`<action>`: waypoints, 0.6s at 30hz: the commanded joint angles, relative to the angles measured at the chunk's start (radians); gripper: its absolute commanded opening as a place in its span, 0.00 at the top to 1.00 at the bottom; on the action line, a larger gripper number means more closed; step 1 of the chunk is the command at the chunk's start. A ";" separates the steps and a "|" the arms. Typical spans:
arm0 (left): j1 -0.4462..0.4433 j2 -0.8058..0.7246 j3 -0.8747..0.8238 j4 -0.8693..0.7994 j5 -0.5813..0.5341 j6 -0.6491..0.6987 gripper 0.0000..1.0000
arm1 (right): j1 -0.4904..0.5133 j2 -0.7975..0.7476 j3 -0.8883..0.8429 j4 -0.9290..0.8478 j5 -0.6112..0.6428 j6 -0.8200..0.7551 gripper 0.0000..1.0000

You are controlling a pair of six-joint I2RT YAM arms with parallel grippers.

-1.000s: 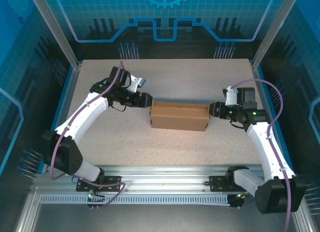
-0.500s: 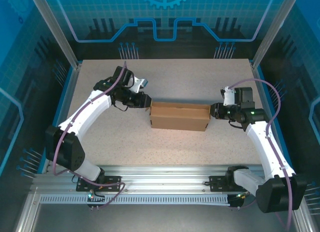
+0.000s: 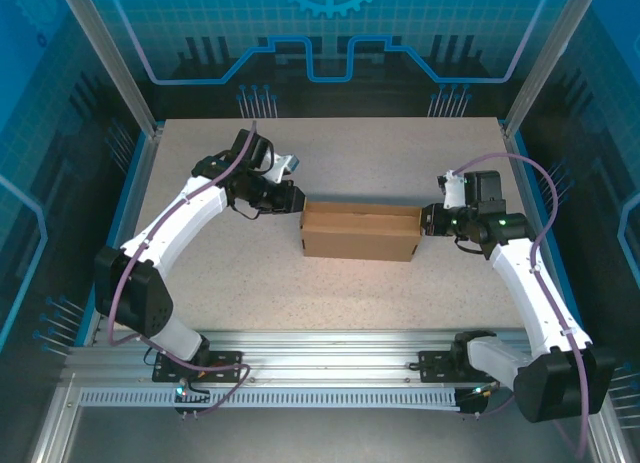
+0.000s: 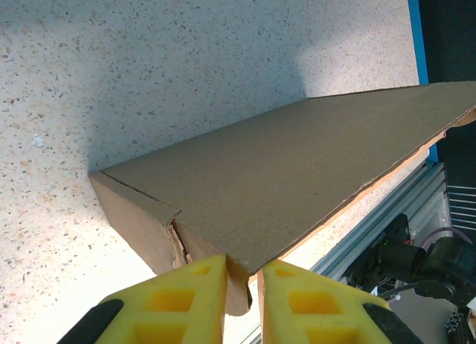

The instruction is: Fold the paper box

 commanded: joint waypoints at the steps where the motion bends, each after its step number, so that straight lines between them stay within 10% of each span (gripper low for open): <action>1: -0.022 0.008 0.023 -0.020 0.000 -0.020 0.81 | 0.026 0.003 0.022 -0.028 -0.009 0.001 0.92; 18: -0.027 -0.039 -0.062 -0.012 -0.051 0.001 0.80 | 0.068 -0.027 -0.041 -0.033 0.052 0.004 0.93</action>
